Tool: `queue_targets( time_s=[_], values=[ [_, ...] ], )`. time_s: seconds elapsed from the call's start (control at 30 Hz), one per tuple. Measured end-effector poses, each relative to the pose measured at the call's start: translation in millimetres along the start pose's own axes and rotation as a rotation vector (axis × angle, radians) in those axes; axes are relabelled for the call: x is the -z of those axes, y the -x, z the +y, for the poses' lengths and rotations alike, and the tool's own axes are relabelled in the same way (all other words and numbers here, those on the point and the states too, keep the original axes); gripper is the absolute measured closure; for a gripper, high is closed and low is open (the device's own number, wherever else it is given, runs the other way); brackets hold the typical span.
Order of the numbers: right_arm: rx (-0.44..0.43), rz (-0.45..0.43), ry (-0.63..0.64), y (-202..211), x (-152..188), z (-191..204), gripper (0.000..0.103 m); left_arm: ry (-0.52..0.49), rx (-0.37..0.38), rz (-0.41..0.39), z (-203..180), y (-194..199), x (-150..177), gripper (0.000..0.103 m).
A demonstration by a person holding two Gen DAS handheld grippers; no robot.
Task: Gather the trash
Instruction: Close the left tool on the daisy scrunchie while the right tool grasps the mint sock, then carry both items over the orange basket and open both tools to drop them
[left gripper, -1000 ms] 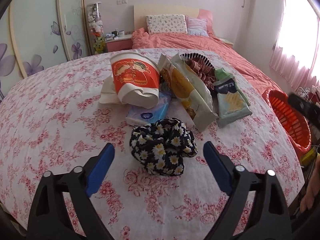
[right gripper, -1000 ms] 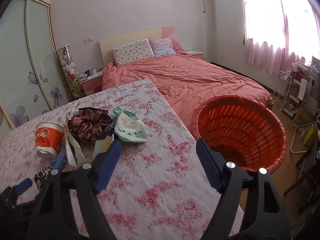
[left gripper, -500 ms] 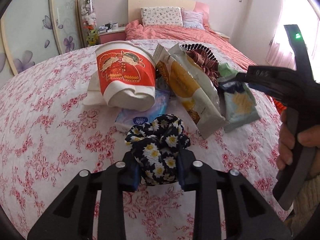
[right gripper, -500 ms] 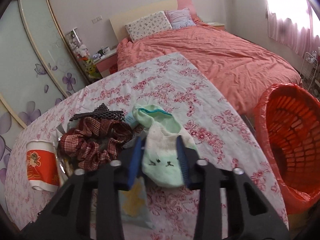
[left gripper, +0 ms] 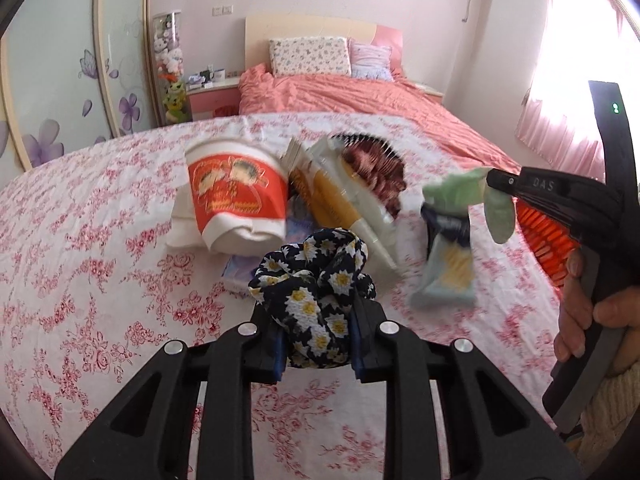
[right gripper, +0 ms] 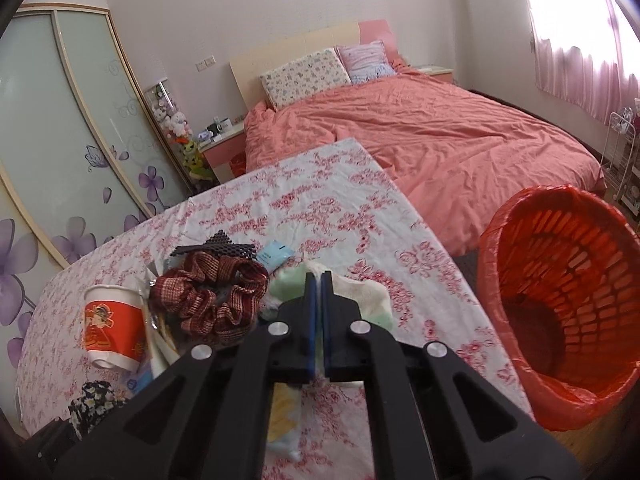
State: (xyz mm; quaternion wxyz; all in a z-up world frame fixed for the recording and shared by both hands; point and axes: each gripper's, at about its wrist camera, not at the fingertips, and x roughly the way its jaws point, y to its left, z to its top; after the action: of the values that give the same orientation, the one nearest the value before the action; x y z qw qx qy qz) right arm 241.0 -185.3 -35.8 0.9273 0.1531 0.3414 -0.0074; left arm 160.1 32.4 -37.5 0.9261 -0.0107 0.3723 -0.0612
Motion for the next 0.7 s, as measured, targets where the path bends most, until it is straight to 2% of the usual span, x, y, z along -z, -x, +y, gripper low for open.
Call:
queue_targets(
  time_s=[0.4, 0.7],
  values=[
    [-0.017, -0.125, -0.024, 68, -9, -15, 0.099, -0.028, 0.035, -0.073, -20, 20, -22, 0.079],
    [0.049, -0.210, -0.040, 117, -8, -45, 0.099, -0.078, 0.120, -0.114, -56, 29, -42, 0.079]
  ],
)
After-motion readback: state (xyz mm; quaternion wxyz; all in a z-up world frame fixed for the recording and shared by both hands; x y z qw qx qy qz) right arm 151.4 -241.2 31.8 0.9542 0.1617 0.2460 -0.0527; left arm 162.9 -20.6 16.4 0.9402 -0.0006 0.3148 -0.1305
